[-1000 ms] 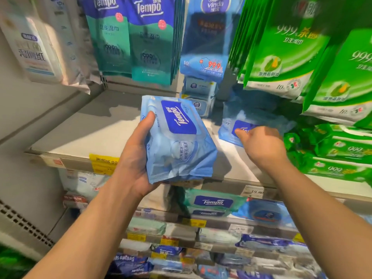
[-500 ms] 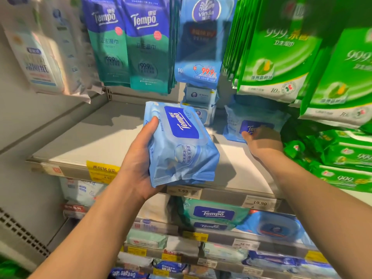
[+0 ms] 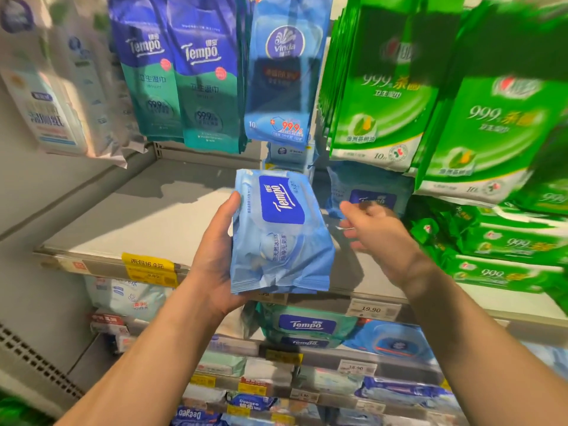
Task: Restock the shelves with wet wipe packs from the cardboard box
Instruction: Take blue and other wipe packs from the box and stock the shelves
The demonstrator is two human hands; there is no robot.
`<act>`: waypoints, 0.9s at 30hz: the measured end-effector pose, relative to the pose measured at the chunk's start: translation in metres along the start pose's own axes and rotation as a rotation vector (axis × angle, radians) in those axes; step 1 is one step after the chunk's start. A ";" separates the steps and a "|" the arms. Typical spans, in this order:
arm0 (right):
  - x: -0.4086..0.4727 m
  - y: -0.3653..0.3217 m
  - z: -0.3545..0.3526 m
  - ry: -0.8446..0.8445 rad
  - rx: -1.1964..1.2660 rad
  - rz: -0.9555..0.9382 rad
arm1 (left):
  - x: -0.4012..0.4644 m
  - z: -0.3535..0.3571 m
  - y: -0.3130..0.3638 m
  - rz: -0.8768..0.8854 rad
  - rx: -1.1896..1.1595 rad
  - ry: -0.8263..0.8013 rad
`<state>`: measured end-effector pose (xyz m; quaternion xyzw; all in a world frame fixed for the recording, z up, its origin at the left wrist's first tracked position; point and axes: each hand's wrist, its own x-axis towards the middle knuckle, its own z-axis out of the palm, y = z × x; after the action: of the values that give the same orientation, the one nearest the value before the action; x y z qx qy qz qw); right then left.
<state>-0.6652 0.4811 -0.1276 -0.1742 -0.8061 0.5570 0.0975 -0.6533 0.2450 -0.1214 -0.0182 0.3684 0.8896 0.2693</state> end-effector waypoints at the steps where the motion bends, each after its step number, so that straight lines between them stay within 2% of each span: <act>1: -0.005 -0.004 0.002 -0.126 0.199 0.085 | -0.001 0.002 -0.001 -0.018 0.008 -0.024; 3: -0.014 -0.009 0.004 -0.335 0.407 0.222 | -0.002 0.009 -0.004 -0.084 0.042 -0.060; 5: -0.020 -0.005 0.005 -0.431 0.482 0.256 | -0.001 0.014 -0.006 -0.180 0.090 -0.087; 8: -0.028 0.004 -0.001 -0.409 0.618 0.250 | 0.004 0.021 -0.009 -0.306 0.183 -0.115; 11: -0.036 0.015 -0.012 -0.367 0.735 0.282 | 0.010 0.016 -0.009 -0.339 0.237 -0.133; 16: -0.036 0.024 -0.022 -0.167 0.939 0.258 | 0.017 0.013 -0.012 -0.179 0.199 -0.069; 18: -0.037 0.024 -0.029 -0.105 1.005 0.246 | 0.023 0.019 -0.016 -0.097 0.279 -0.049; 21: -0.037 0.031 -0.034 -0.044 0.864 0.200 | 0.036 0.033 -0.026 -0.045 0.484 -0.074; 24: -0.033 0.040 -0.042 0.031 0.582 0.108 | 0.056 0.036 -0.031 -0.002 0.633 -0.091; 27: -0.033 0.047 -0.052 0.007 0.424 0.037 | 0.073 0.034 -0.030 0.105 0.756 -0.158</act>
<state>-0.6087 0.5284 -0.1517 -0.1665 -0.6673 0.7152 0.1248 -0.6957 0.3187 -0.1329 0.1697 0.6486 0.7025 0.2386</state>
